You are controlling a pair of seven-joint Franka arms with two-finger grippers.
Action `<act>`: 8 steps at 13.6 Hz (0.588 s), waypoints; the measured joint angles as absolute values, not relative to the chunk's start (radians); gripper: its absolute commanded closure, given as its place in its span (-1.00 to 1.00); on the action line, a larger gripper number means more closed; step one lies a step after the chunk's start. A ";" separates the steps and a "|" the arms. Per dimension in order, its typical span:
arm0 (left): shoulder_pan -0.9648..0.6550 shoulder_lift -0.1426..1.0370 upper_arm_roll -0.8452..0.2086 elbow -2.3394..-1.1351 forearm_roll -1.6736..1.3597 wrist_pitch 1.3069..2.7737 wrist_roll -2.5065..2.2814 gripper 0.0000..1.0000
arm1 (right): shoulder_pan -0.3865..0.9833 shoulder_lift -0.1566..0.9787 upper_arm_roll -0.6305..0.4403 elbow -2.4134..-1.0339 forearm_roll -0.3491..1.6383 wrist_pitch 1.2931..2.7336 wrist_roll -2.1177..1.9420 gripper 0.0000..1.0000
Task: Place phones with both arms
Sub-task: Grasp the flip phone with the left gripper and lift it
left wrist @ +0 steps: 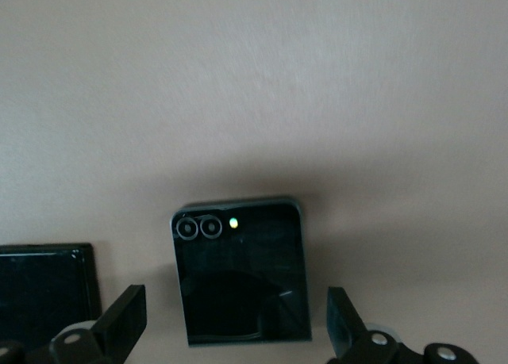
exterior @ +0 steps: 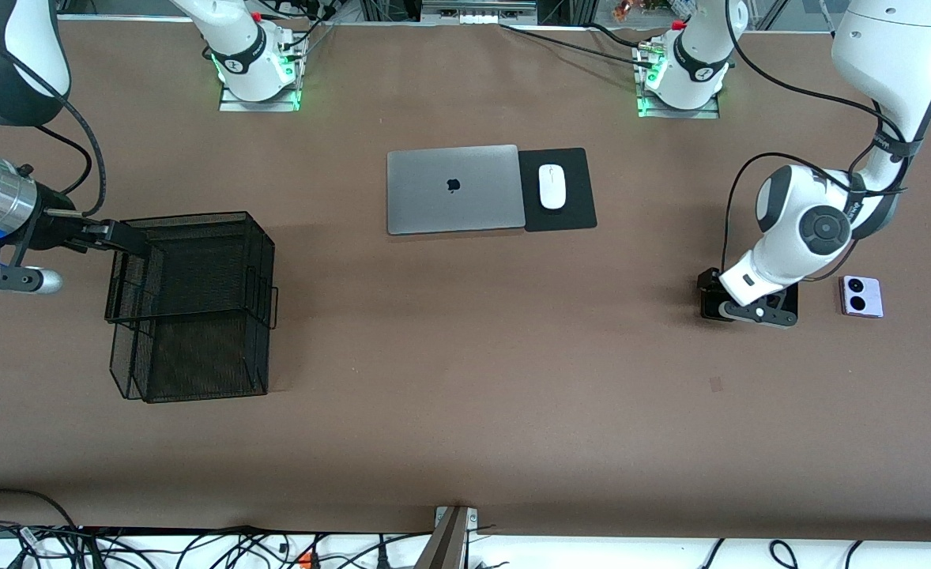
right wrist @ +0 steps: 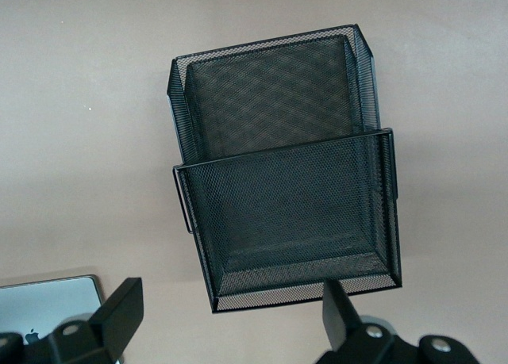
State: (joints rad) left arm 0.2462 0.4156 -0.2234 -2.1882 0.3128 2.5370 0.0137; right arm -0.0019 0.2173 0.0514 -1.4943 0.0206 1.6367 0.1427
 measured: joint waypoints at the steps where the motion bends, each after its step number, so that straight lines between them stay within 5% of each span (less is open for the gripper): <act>1: 0.246 0.415 -0.224 -2.197 0.318 2.538 0.013 -1.00 | -0.002 0.217 0.051 -1.494 0.021 1.637 0.143 -1.00; 8: 0.246 0.433 -0.224 -2.213 0.318 2.570 0.010 -1.00 | -0.002 0.217 0.051 -1.494 0.021 1.637 0.143 -1.00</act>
